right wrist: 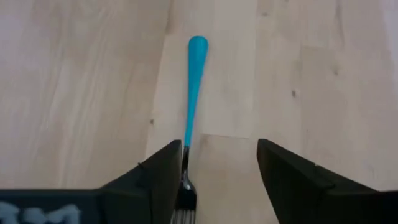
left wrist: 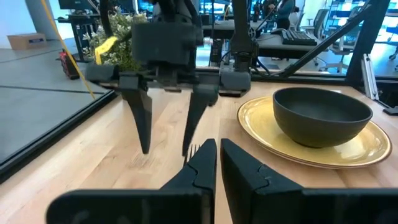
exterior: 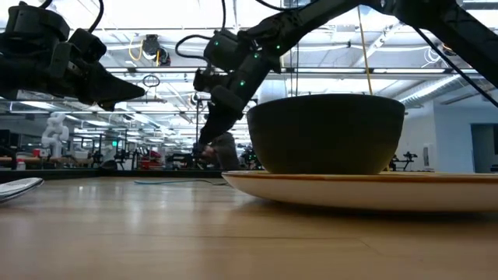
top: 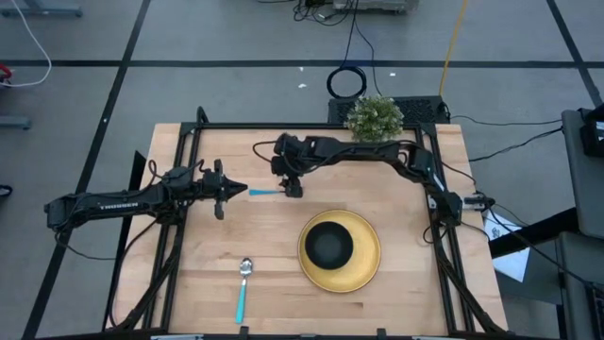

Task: Set table place
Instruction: Put the blue fork on the yellow plate to the right of the black bowl

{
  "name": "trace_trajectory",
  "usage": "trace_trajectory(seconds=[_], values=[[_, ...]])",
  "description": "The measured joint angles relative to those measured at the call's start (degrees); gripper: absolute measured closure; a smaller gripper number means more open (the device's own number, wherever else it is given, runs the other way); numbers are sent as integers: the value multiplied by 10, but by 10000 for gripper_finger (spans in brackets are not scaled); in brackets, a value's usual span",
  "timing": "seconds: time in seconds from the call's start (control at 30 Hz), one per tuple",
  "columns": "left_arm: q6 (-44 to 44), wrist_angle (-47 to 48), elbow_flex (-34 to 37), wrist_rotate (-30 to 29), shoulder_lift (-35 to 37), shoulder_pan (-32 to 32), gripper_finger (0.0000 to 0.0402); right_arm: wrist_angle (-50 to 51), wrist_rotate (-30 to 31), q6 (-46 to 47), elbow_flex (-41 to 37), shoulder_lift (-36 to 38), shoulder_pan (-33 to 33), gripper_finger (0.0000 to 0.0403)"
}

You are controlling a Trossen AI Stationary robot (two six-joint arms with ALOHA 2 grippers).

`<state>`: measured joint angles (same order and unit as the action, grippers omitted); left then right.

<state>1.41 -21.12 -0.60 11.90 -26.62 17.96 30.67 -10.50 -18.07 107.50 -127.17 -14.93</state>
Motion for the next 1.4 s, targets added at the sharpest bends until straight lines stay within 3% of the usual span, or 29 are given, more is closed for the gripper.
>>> trace_trajectory(seconds=[0.4,1.4], values=[[0,4,0,0,0,0,373,-14,1,-15,-1,-40,5,223],[9,20,0,0,0,0,373,-39,-17,-4,-1,-79,19,225]])
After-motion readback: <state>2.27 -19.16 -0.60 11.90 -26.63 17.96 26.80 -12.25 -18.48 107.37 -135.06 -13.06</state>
